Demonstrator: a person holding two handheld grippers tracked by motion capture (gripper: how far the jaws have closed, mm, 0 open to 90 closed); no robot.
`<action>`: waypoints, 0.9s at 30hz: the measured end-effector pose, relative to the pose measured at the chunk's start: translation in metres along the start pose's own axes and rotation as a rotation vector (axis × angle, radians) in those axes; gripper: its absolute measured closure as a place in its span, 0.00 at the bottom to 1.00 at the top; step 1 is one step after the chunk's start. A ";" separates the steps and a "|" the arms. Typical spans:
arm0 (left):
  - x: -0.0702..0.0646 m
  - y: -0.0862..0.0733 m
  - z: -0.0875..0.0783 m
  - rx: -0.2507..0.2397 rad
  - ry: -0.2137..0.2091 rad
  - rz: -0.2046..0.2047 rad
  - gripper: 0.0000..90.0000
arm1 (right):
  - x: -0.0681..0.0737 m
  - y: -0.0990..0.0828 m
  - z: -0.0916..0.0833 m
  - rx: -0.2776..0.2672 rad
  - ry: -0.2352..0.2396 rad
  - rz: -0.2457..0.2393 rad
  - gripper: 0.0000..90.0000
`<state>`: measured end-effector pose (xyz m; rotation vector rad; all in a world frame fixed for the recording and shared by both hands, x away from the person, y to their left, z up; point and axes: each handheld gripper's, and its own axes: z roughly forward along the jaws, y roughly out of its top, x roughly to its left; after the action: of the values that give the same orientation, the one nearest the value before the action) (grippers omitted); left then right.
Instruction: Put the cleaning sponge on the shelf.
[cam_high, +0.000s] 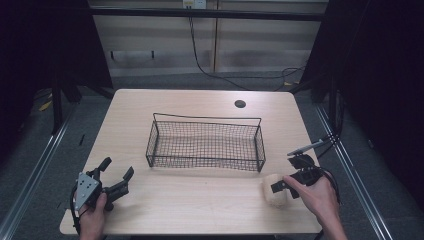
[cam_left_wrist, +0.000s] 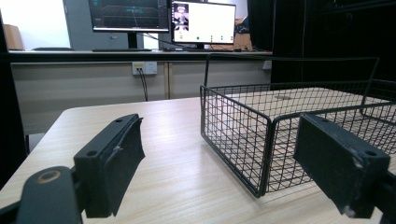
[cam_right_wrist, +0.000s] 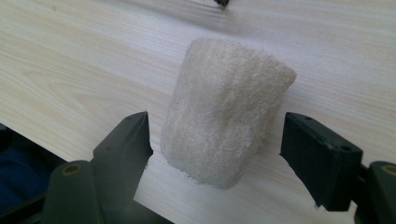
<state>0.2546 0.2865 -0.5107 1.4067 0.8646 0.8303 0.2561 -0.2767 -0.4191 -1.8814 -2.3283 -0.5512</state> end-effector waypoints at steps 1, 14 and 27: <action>0.000 0.000 0.000 0.000 0.000 0.000 0.17 | 0.000 0.001 0.001 0.006 0.002 0.004 0.27; 0.000 0.000 0.000 0.000 -0.001 0.000 0.17 | -0.002 0.005 0.018 0.048 -0.016 0.016 0.24; 0.000 0.000 0.000 0.000 -0.001 0.000 0.17 | 0.000 0.008 0.033 0.078 -0.007 0.012 0.31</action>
<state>0.2545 0.2864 -0.5108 1.4072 0.8642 0.8292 0.2687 -0.2638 -0.4483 -1.8645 -2.3060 -0.4460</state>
